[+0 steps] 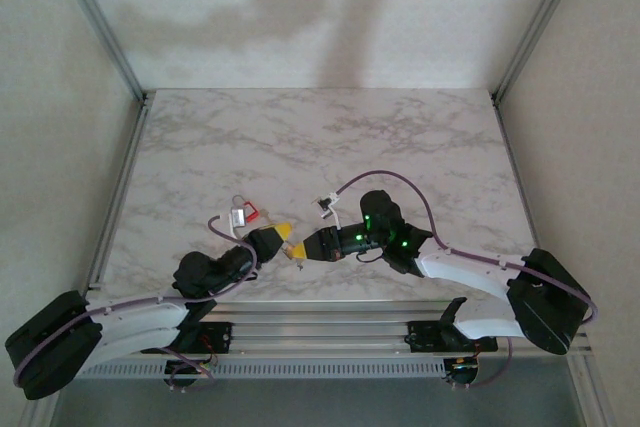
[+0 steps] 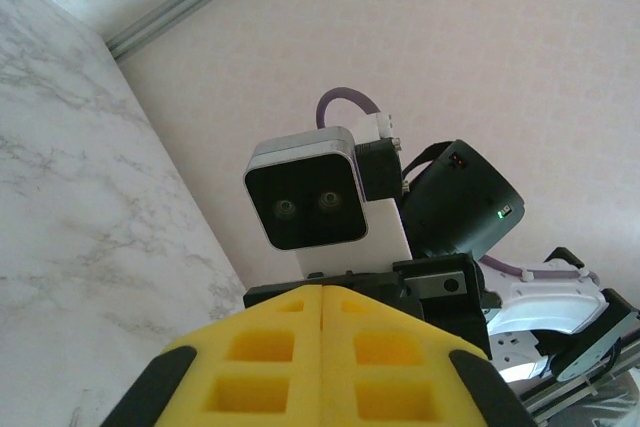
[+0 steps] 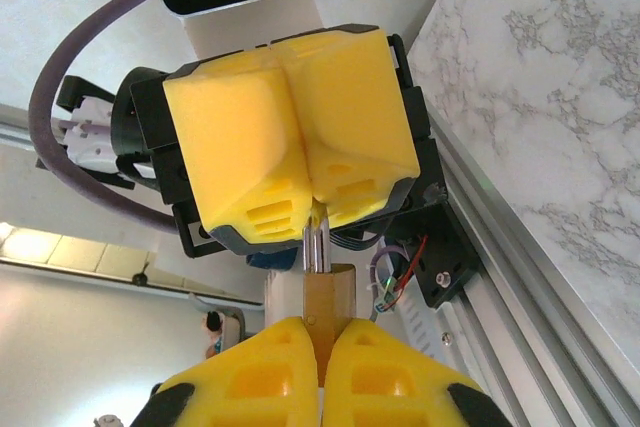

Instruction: Lock with the key

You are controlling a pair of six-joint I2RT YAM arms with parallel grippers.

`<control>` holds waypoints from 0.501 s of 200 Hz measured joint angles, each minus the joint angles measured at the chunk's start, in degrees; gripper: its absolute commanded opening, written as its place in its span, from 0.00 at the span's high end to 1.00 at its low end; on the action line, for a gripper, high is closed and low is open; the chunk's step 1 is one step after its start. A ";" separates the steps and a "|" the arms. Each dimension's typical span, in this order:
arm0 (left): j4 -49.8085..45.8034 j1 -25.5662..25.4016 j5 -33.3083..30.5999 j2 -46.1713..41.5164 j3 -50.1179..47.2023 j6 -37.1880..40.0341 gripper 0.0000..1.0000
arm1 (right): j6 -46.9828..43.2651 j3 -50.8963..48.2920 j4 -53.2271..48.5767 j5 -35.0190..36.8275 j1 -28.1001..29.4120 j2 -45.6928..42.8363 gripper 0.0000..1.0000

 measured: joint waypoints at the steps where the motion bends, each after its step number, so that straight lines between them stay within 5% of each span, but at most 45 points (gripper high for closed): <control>1: -0.07 -0.02 0.00 -0.07 0.00 0.04 1.00 | 0.00 0.00 -0.02 -0.02 0.00 0.00 1.00; 100: -3.45 -0.35 0.02 -2.64 0.02 1.73 1.00 | -1.18 0.00 -0.68 -1.27 -0.24 0.00 1.00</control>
